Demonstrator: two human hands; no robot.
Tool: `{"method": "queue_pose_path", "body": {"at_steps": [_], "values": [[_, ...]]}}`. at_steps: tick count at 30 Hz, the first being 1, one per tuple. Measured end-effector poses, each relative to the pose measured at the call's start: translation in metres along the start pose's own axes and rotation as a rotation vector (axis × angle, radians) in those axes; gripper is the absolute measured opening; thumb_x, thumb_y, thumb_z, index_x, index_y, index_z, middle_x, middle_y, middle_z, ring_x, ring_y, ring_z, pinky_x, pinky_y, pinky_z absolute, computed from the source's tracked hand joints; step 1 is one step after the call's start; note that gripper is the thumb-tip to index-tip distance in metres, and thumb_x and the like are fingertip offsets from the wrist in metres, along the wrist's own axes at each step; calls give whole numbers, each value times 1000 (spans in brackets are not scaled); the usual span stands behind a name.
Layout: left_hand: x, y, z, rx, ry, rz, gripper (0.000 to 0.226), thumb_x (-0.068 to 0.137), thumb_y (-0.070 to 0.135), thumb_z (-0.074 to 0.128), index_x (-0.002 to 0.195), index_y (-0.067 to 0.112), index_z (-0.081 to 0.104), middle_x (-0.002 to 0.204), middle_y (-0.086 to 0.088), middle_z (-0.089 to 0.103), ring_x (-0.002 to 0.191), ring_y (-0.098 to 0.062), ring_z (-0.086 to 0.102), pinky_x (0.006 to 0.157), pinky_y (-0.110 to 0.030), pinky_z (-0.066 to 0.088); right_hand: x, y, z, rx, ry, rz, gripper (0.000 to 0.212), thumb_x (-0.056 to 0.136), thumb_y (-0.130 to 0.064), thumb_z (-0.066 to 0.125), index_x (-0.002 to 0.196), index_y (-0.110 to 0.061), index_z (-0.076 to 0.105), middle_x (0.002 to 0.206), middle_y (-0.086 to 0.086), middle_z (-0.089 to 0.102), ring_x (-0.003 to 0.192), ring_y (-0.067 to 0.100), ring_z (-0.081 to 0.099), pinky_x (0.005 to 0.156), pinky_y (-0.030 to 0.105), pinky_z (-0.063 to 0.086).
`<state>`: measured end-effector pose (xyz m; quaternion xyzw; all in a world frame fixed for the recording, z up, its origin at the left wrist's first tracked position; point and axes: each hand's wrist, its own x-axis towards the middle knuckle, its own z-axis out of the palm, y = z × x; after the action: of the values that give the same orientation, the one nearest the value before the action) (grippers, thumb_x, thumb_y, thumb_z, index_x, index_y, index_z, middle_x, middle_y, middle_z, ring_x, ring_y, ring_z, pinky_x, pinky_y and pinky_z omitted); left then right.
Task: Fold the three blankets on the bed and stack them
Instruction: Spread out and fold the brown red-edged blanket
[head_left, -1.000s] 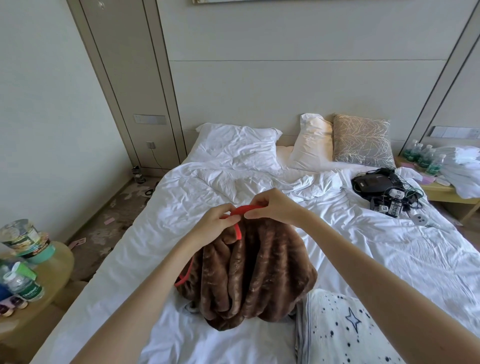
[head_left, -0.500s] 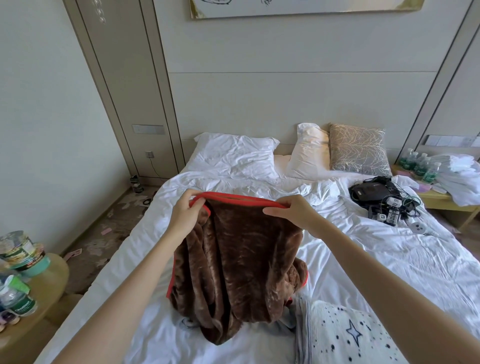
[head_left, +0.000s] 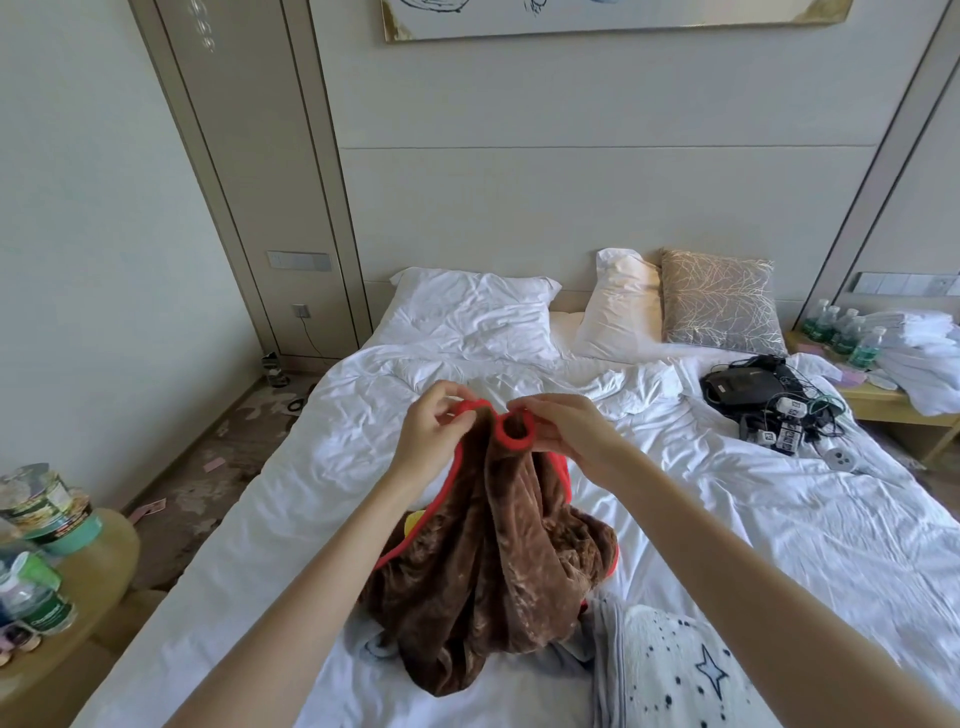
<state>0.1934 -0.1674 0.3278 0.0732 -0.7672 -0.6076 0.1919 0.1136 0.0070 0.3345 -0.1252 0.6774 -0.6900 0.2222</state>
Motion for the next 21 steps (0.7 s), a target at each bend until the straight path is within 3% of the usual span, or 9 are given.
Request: {"method": "queue_pose_path", "body": {"at_steps": [3,6,9,12,14,17,21], "values": [[-4,7,7,-8,-37,7,18,90,-6,57,97,5,70,100,-6,73,94,-14,69,84,-25,55,-1,-4,2,-19,-35,-40,34,89,10,42,104,-1,70,97,20,72,82,23,73,68,29,59],[-6,6,8,-53,-71,-27,21,91,-5,56,101,6,72,99,-7,73,86,-10,71,71,-20,56,-3,-3,3,-188,-51,-114,36,81,16,50,105,-4,68,93,21,71,80,23,72,70,33,61],[-10,4,11,-98,-114,-60,23,92,-3,57,98,12,74,93,-4,74,81,-8,71,66,-19,56,-2,1,6,-495,35,-242,19,77,-2,70,83,-20,71,72,3,68,63,15,63,63,34,57],[-12,1,11,-125,-136,-100,25,93,2,56,95,17,75,89,3,75,87,-12,71,70,-22,57,0,1,8,-726,107,-365,11,72,-20,77,69,-25,68,74,-11,56,66,4,55,65,30,48],[-12,-1,8,-156,-140,-147,21,96,14,56,96,16,77,92,0,76,91,-13,71,71,-26,58,0,-2,8,-714,92,-368,9,73,-20,75,69,-21,68,75,-10,57,70,6,57,68,30,48],[-12,-3,2,-187,-176,-193,27,93,36,64,101,13,75,100,-4,75,96,-17,70,77,-30,58,2,-3,9,-630,130,-285,17,76,-18,70,64,-22,60,61,-9,55,59,7,51,59,27,40],[-15,-4,4,-116,-149,-131,24,84,22,76,106,13,71,101,-2,75,97,-15,71,79,-26,58,2,1,14,-590,103,-273,12,79,-18,71,72,-9,66,58,-6,53,55,8,47,54,23,37]]}}
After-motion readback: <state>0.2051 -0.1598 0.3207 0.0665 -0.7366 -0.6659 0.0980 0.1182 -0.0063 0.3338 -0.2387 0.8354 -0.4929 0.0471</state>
